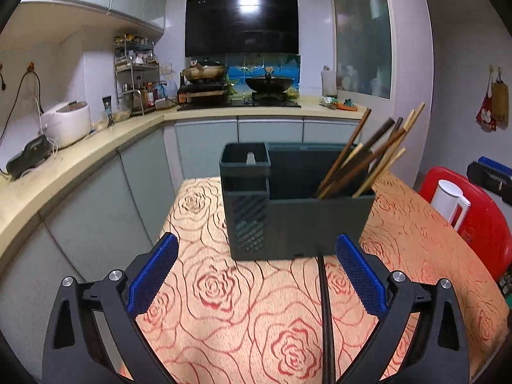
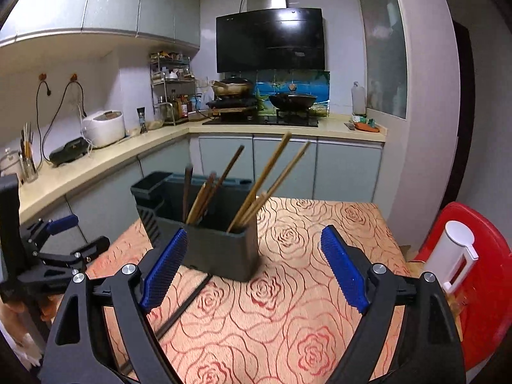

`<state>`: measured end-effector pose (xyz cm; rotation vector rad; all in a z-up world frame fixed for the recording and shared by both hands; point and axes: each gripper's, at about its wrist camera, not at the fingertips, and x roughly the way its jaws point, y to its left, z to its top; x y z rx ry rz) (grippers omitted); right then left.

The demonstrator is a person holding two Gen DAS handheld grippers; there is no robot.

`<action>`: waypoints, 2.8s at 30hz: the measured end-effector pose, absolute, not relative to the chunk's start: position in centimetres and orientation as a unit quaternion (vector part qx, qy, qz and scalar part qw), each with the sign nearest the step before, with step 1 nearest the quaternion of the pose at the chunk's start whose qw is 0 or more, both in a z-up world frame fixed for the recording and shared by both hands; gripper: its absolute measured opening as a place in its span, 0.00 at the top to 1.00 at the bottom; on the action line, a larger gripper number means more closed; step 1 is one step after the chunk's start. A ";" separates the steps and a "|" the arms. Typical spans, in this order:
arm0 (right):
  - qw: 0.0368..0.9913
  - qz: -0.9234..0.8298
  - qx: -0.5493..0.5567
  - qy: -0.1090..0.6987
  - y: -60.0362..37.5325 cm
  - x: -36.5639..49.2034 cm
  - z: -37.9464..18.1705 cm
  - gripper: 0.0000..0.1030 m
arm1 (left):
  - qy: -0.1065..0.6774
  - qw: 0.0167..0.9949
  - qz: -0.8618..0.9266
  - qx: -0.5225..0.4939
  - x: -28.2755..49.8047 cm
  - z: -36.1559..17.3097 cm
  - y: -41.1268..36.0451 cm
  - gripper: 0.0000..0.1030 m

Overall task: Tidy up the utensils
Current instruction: 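Move both tools back over the remaining black chopsticks on the table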

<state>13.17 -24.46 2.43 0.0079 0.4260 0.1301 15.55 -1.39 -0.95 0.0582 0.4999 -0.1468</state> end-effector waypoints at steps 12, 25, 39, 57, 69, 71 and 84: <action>0.972 0.042 -0.005 0.230 -23.8 10.1 -2.5 0.19 | 0.286 0.955 -0.072 0.030 13.6 -5.2 -1.2 0.07; 0.966 0.030 0.003 0.258 -23.9 9.4 -5.9 0.19 | 0.305 0.949 -0.071 0.030 12.2 -8.3 -1.0 0.07; 0.958 0.038 -0.013 0.285 -23.3 9.3 -8.3 0.19 | 0.336 0.932 -0.123 0.064 9.8 -11.0 -0.3 0.07; 0.955 0.051 -0.019 0.290 -22.5 9.0 -8.6 0.19 | 0.354 0.908 -0.168 0.145 7.7 -13.3 -2.6 0.28; 0.954 0.056 -0.022 0.294 -22.3 9.0 -8.6 0.19 | 0.374 0.899 -0.180 0.137 7.5 -13.7 -3.0 0.39; 0.954 0.056 -0.022 0.295 -22.3 9.0 -8.6 0.19 | 0.376 0.900 -0.182 0.123 7.8 -13.5 -2.7 0.40; 0.953 0.055 -0.024 0.297 -22.3 9.0 -8.6 0.19 | 0.379 0.894 -0.208 0.117 7.1 -13.4 -4.0 0.40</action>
